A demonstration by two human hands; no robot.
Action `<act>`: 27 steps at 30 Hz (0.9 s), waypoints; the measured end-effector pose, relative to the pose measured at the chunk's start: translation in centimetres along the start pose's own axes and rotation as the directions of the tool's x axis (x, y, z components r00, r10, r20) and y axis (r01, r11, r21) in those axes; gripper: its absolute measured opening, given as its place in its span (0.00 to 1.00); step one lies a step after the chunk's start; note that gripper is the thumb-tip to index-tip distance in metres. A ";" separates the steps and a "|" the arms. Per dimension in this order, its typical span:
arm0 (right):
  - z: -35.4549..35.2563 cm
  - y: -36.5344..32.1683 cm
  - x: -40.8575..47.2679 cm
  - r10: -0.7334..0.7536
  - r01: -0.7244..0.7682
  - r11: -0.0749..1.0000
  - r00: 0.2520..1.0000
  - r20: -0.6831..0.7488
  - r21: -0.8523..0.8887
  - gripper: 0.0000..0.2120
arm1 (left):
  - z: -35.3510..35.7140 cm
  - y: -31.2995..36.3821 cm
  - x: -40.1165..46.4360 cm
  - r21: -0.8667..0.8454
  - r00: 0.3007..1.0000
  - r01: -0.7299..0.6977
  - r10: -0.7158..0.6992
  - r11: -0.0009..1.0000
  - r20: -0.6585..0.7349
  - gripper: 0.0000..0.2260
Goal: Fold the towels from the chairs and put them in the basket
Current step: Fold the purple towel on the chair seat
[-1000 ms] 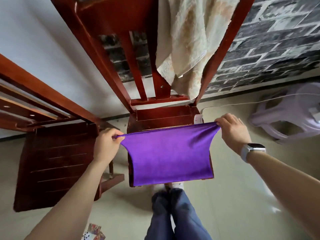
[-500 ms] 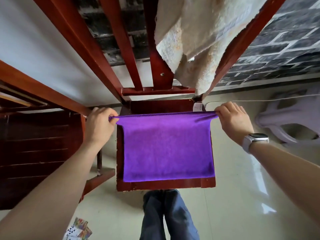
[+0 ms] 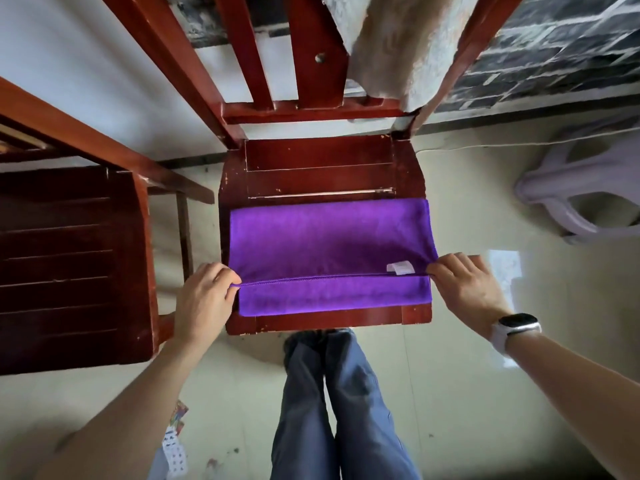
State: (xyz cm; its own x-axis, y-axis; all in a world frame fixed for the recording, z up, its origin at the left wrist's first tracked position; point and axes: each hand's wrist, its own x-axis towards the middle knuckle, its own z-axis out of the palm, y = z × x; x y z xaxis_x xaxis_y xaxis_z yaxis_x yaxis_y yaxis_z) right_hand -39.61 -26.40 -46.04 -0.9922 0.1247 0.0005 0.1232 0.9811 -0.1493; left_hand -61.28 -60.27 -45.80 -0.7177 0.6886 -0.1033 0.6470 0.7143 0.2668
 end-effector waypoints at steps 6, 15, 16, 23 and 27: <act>0.9 -1.6 -2.9 0.013 -0.013 1.000 1.000 -0.012 -0.020 0.13 | 2.4 0.1 -4.2 -0.005 0.999 0.033 -0.033 0.999 0.009 0.09; 4.4 -2.0 -4.9 0.080 -0.075 0.995 0.993 0.084 -0.062 0.13 | 5.4 0.0 -4.8 0.100 0.995 -0.017 0.007 0.995 0.101 0.10; 4.7 -2.0 -5.1 0.082 -0.076 0.995 0.993 0.089 -0.066 0.14 | 5.7 -0.1 -4.9 0.105 0.994 -0.031 0.019 0.994 0.106 0.10; 5.6 -2.4 -4.9 0.151 -0.129 0.984 0.969 0.195 -0.121 0.12 | 6.3 -0.3 -5.6 0.153 0.986 -0.106 0.084 0.982 0.146 0.09; 5.3 -2.5 -4.6 0.161 -0.141 0.983 0.971 0.177 -0.121 0.12 | 6.0 0.0 -5.2 0.114 0.991 -0.060 0.045 0.992 0.124 0.08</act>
State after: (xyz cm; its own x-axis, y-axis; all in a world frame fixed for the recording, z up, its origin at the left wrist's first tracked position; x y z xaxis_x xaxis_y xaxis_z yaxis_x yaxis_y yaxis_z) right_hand -35.42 -30.17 -50.94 -0.9469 0.2532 -0.1984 0.2636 0.9643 -0.0273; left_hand -56.01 -63.15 -51.06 -0.6503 0.7305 -0.2087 0.7138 0.6815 0.1613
